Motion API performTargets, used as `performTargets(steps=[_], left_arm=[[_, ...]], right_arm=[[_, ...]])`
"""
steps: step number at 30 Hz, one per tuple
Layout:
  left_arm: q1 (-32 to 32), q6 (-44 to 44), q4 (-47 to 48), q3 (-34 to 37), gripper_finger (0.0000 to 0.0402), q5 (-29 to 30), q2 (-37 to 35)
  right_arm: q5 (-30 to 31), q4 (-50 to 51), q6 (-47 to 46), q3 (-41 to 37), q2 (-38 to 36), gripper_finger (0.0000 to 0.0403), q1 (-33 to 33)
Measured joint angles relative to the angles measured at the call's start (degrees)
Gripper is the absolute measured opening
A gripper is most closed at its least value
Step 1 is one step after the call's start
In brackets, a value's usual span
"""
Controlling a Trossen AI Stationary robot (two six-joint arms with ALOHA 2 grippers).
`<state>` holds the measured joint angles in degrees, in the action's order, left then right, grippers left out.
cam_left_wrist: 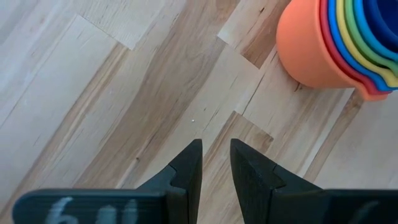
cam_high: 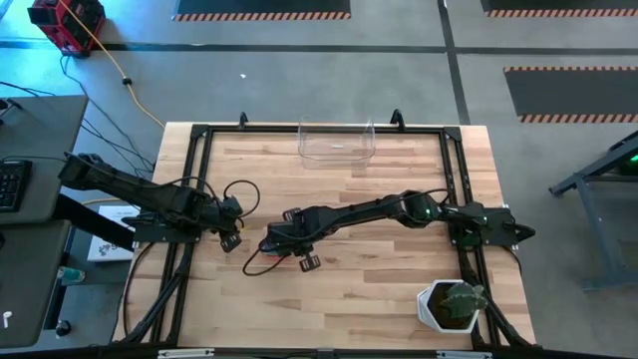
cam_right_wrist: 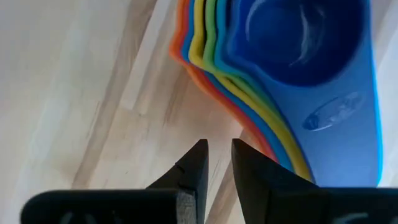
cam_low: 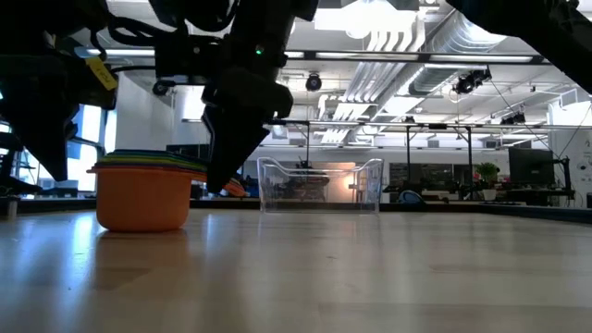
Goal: Nest measuring cups in basket
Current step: Adjust the nested measuring cups, then put the nested measuring cups into the bin
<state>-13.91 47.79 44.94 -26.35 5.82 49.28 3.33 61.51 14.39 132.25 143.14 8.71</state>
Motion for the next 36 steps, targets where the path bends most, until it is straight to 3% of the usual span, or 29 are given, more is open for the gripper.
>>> performTargets(steps=[9,17,36], left_arm=[[0.00,-0.33,-0.30,0.00,0.0074,0.02,0.00],[0.00,-1.11,-0.45,0.00,0.0074,0.00,0.00],[0.02,-0.96,-0.22,0.00,0.0074,2.31,0.00]], right_arm=[[4.73,-0.73,0.65,0.00,0.12,0.0062,-1.01],[5.44,-0.44,0.95,0.00,0.12,0.0062,-1.36],[5.18,13.06,-4.06,0.00,0.02,0.0062,-0.31]])
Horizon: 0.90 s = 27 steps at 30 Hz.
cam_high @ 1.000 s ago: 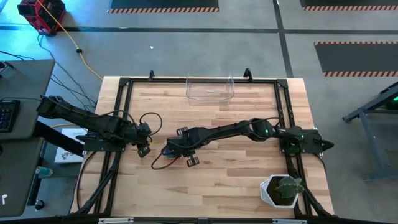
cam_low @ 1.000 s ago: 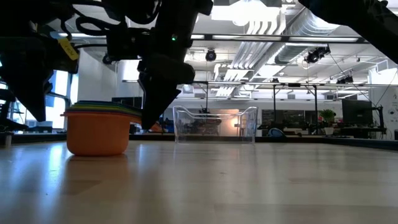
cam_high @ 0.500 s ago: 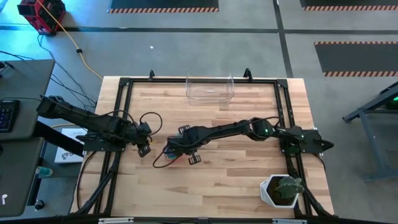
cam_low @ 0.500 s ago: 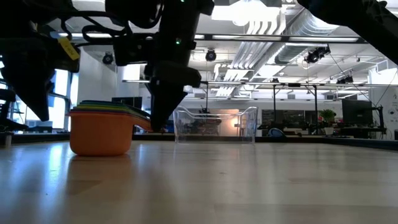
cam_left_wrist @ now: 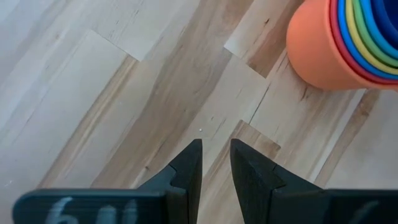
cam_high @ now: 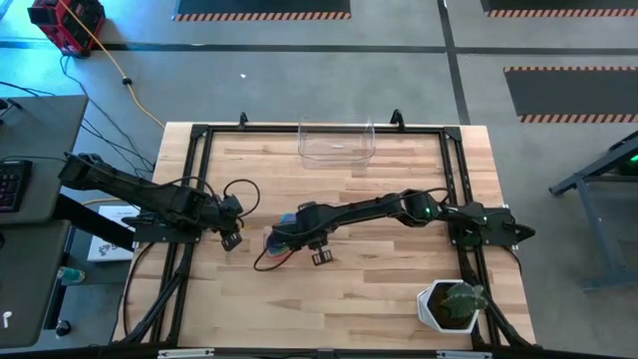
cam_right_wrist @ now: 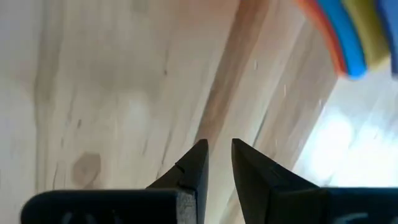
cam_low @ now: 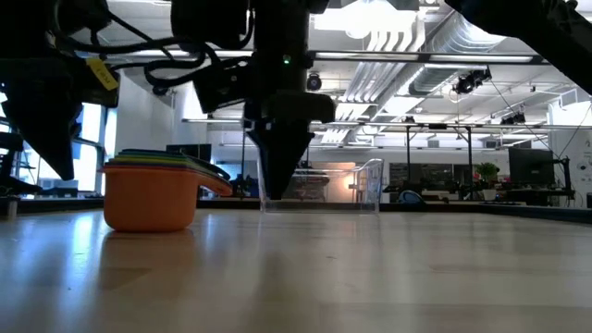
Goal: Nest measuring cups in basket
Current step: Put the nested measuring cups into the bin
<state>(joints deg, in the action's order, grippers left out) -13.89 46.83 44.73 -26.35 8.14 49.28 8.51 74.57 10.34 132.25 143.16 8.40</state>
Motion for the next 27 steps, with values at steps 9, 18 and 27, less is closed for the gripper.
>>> performTargets(steps=[9,18,27], left_arm=[[0.00,-0.02,0.03,0.00,0.0074,3.11,0.00],[-0.01,0.02,0.03,0.00,0.0074,3.15,0.00],[0.00,0.05,0.04,0.00,0.0074,3.15,0.00]], right_arm=[[1.95,8.95,-7.77,0.00,-0.01,0.0058,2.23],[2.78,14.81,-16.62,0.01,-0.12,0.0044,8.34],[8.07,15.49,-20.39,0.02,-0.12,0.0044,11.39]])
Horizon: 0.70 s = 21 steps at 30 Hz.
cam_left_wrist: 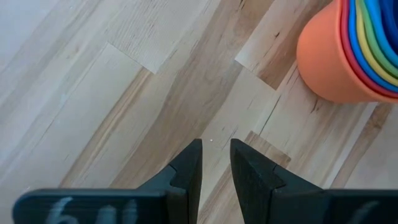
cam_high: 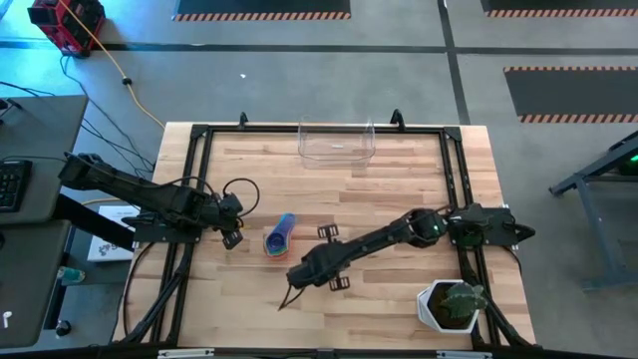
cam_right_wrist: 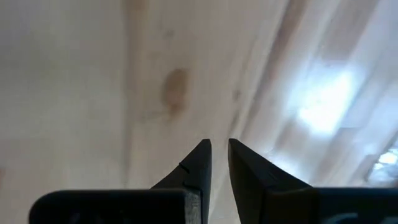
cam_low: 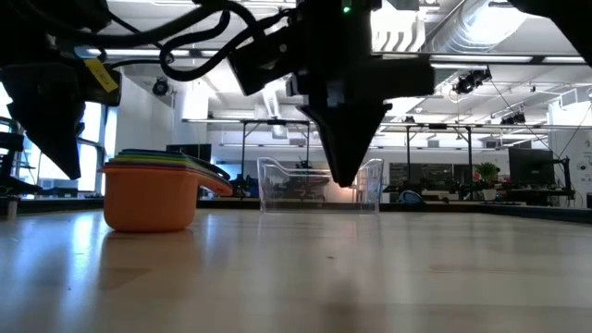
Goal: Nest measuring cups in basket
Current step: Put the nested measuring cups into the bin
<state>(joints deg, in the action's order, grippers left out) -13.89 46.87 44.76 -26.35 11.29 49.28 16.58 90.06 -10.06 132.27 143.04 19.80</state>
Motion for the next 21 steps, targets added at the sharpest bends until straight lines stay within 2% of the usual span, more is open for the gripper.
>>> performTargets(steps=[6,11,14,17,21], left_arm=[[0.00,1.05,0.01,0.00,0.0074,0.00,0.00],[-0.02,1.00,0.02,0.00,0.0074,-0.01,0.00],[-0.02,1.52,1.30,0.00,0.0074,-1.54,0.00],[-0.34,4.21,4.37,0.08,0.0074,-3.14,0.00],[-0.83,7.72,4.09,2.42,0.0074,-3.02,0.02]], right_arm=[[2.47,-0.02,6.11,0.00,0.00,0.0044,-2.47],[1.77,-0.04,17.08,0.00,0.00,0.0044,-6.60],[-2.03,-0.05,21.78,0.00,-0.60,0.0044,-10.42],[-8.32,-0.02,21.98,0.01,-2.28,0.0044,-14.05],[-11.01,-0.04,21.96,0.11,-3.95,0.0044,-16.45]])
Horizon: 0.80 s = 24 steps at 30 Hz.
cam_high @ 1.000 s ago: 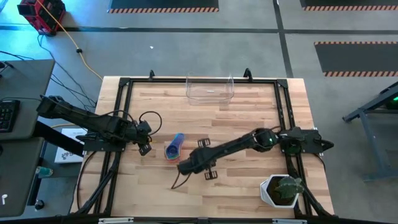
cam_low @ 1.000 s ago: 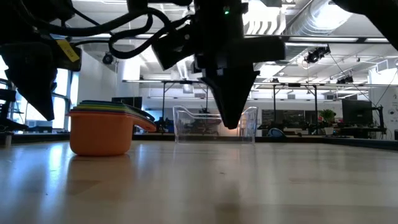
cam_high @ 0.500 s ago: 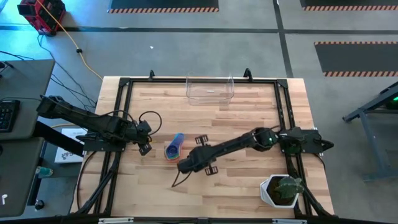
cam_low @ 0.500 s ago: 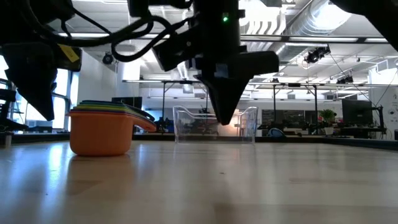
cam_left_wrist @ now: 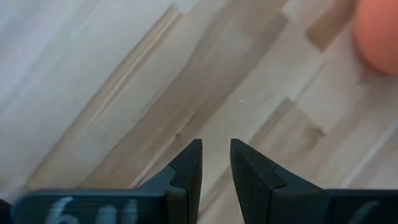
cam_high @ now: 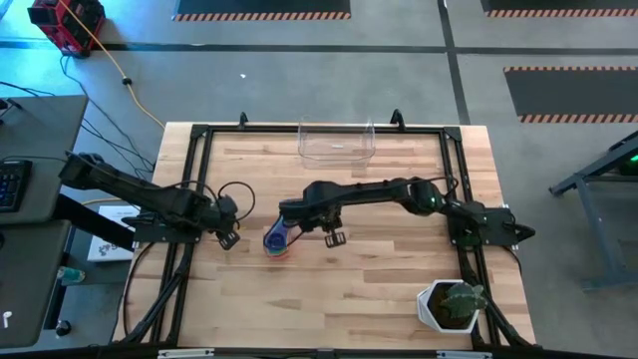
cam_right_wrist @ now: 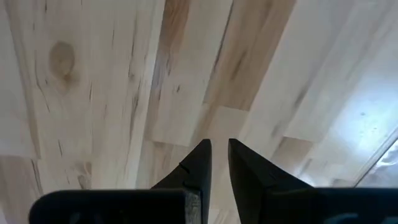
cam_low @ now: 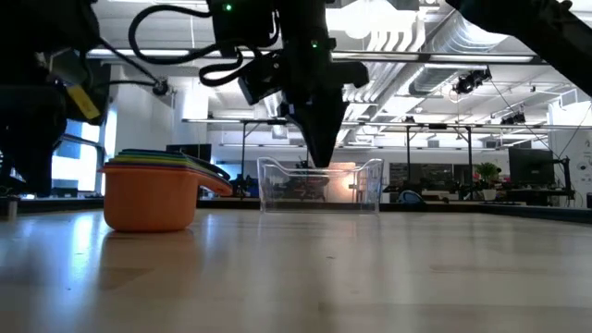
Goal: Nest measuring cups in basket
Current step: Put the nested measuring cups into the bin
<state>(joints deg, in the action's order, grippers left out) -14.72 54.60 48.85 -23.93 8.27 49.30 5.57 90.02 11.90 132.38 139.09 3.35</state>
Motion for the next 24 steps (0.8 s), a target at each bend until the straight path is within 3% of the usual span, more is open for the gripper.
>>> performTargets(steps=[6,11,14,19,24], left_arm=[[-0.92,7.83,-3.22,6.08,0.0074,-2.20,0.00],[-2.50,7.73,-5.50,8.03,0.0074,-0.39,-0.15],[-2.78,6.11,-6.33,8.09,0.0074,1.54,-0.13],[-2.75,1.82,-7.70,8.19,0.0074,3.36,-0.13],[-2.71,-0.85,-8.25,8.23,0.0074,3.09,-0.28]], right_arm=[[-0.30,-1.31,-3.24,0.00,-0.62,0.0044,-1.96],[-0.43,-1.94,-11.77,0.00,-0.62,0.0044,-3.10],[-3.02,-0.45,-12.12,-0.01,-0.62,0.0048,-3.12],[-8.78,-0.10,-11.99,-0.02,-0.62,0.0082,-3.42],[-9.32,-0.07,-10.27,-0.02,-0.62,0.0140,-3.44]])
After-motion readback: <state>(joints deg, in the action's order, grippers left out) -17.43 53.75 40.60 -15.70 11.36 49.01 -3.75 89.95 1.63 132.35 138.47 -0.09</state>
